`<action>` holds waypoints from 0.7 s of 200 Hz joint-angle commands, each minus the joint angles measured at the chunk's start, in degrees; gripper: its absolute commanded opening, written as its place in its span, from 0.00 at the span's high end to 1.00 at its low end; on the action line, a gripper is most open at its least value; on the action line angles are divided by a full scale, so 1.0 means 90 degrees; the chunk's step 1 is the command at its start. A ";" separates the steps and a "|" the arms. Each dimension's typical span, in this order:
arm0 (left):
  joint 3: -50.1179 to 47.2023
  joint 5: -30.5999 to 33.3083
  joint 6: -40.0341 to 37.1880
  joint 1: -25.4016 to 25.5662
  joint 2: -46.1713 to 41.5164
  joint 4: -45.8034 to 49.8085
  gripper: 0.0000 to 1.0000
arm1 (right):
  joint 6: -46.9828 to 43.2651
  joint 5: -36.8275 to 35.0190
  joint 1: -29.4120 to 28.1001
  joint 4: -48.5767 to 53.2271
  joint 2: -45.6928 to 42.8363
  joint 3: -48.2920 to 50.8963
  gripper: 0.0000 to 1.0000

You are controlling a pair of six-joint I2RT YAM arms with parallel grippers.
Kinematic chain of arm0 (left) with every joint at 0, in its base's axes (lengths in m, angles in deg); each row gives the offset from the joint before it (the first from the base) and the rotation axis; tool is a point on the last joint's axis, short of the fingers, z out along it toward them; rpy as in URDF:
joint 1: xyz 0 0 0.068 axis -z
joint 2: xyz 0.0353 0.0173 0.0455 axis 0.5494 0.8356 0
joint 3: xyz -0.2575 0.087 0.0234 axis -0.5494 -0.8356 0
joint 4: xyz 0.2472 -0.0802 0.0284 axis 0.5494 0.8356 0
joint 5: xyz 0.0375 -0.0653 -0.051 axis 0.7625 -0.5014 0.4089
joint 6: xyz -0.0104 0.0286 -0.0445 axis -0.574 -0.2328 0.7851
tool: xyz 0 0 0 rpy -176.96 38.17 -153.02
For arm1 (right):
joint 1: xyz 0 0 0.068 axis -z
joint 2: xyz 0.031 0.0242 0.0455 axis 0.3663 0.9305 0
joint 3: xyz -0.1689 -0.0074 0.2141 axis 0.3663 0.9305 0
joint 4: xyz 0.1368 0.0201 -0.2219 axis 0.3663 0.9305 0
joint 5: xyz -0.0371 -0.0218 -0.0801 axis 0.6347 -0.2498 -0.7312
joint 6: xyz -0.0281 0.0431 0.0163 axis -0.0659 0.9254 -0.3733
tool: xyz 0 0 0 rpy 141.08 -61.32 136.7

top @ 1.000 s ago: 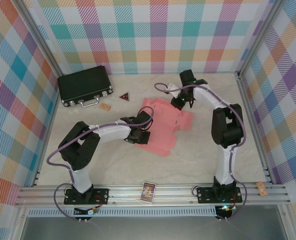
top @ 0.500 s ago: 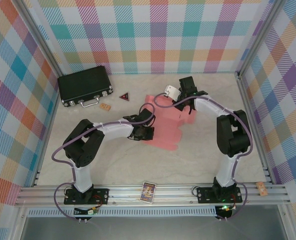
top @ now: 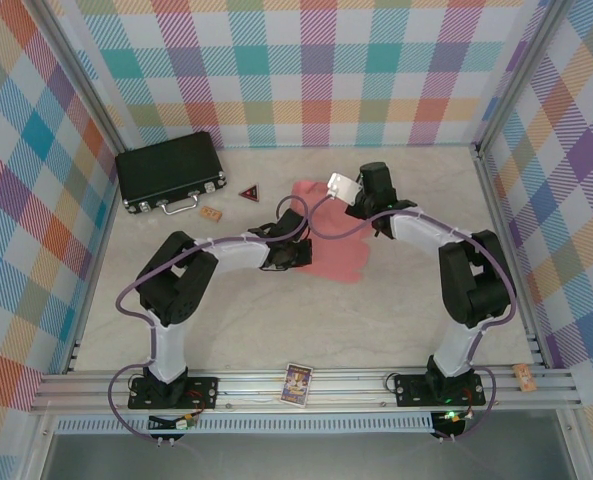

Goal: Fold the paper box

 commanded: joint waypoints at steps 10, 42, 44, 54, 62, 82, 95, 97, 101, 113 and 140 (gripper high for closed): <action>0.0054 0.0149 0.0173 -0.0097 0.0316 -0.0222 1.00 | -0.0166 -0.0186 -0.0128 -0.0852 -0.0259 0.0253 1.00; 0.0054 0.0079 0.0305 -0.0137 0.0496 -0.0478 1.00 | -0.0219 -0.0229 -0.0220 -0.1137 -0.0324 0.0452 1.00; 0.0054 0.0070 0.0311 -0.0137 0.0506 -0.0501 1.00 | -0.0224 -0.0223 -0.0220 -0.1155 -0.0333 0.0472 1.00; 0.0044 0.0039 0.0355 -0.0147 0.0547 -0.0556 1.00 | -0.0238 -0.0230 -0.0236 -0.1190 -0.0334 0.0517 1.00; 0.0044 0.0001 0.0377 -0.0155 0.0576 -0.0643 1.00 | -0.0247 -0.0256 -0.0255 -0.1262 -0.0309 0.0561 1.00; 0.0062 -0.0070 0.0451 -0.0157 0.0638 -0.0755 1.00 | -0.0304 -0.0318 -0.0314 -0.1480 -0.0281 0.0708 1.00; 0.0054 -0.0088 0.0488 -0.0157 0.0656 -0.0827 1.00 | -0.0340 -0.0353 -0.0339 -0.1562 -0.0252 0.0778 1.00; 0.0054 -0.0094 0.0493 -0.0159 0.0658 -0.0832 1.00 | -0.0344 -0.0354 -0.0350 -0.1571 -0.0257 0.0783 1.00; 0.0054 -0.0105 0.0498 -0.0157 0.0674 -0.0843 1.00 | -0.0353 -0.0359 -0.0366 -0.1593 -0.0247 0.0809 1.00; 0.0056 -0.0119 0.0511 -0.0157 0.0697 -0.0853 1.00 | -0.0400 -0.0356 -0.0385 -0.1705 -0.0230 0.0886 1.00; -0.0047 -0.0124 0.0579 -0.0166 0.0724 -0.0987 1.00 | -0.0748 -0.0228 -0.0413 -0.2213 -0.0225 0.1241 1.00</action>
